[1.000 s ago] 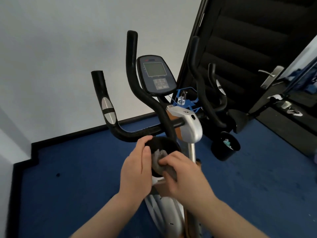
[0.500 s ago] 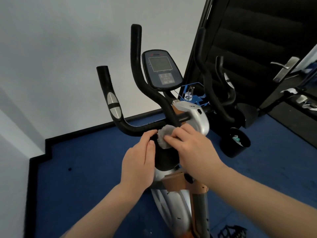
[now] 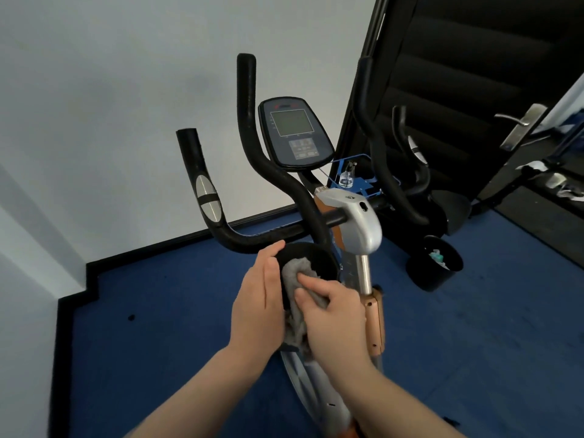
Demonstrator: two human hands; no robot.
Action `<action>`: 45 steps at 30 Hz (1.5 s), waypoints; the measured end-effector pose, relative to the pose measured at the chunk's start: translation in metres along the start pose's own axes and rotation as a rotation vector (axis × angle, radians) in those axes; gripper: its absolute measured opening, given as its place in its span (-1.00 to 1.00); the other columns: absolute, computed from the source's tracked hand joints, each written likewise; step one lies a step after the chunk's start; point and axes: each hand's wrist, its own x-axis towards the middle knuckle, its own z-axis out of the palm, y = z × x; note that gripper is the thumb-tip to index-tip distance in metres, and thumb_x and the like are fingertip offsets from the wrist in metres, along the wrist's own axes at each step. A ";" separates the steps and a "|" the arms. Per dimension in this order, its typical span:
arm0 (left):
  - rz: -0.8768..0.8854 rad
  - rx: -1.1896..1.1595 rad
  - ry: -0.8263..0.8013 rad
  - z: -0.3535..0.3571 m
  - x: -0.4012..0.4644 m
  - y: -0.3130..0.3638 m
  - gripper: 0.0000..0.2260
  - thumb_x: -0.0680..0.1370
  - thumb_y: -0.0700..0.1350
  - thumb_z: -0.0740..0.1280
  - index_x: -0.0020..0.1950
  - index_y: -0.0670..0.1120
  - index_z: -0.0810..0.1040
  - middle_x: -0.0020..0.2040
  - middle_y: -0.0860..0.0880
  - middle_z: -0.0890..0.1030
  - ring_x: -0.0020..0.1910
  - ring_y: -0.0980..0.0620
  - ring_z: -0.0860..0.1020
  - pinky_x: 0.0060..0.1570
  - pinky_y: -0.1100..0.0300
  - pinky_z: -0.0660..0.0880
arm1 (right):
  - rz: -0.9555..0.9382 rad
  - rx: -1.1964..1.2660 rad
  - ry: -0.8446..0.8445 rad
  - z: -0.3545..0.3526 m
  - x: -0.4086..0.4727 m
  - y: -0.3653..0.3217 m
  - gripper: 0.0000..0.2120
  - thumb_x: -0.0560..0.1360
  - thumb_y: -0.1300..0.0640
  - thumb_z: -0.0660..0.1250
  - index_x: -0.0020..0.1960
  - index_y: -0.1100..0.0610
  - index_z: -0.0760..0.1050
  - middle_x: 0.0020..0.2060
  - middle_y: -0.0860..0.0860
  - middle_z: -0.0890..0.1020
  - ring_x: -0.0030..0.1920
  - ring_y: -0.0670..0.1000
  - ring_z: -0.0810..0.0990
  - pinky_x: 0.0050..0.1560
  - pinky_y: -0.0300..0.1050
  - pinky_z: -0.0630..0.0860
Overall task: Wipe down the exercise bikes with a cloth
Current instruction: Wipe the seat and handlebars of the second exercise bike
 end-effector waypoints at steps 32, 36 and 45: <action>0.070 0.371 0.005 0.013 0.043 0.030 -0.76 0.59 -0.09 0.13 0.10 0.07 0.57 0.04 0.14 0.58 0.07 0.15 0.50 0.02 0.16 0.46 | -0.588 -0.397 0.237 -0.041 0.036 0.011 -0.76 0.45 0.28 0.41 0.09 0.11 0.64 -0.20 -0.04 0.71 -0.22 0.02 0.61 -0.19 -0.13 0.56; 0.127 0.394 0.102 0.014 0.039 0.025 -0.78 0.57 -0.11 0.17 0.10 0.07 0.57 0.06 0.18 0.57 0.09 0.23 0.42 -0.04 0.40 0.31 | -0.328 -0.254 0.133 -0.053 0.023 0.031 -0.77 0.43 0.17 0.46 0.08 -0.01 0.65 -0.24 -0.11 0.70 -0.23 -0.12 0.65 -0.15 -0.11 0.64; 0.179 0.549 0.166 0.010 0.040 0.024 -0.75 0.55 -0.13 0.23 0.20 -0.01 0.54 0.27 0.07 0.48 0.29 0.16 0.31 0.32 0.25 0.17 | -0.421 -0.180 -0.046 -0.059 0.101 -0.007 -0.83 0.43 0.12 0.46 0.02 0.07 0.67 0.00 -0.06 0.54 -0.01 -0.26 0.48 0.08 -0.47 0.38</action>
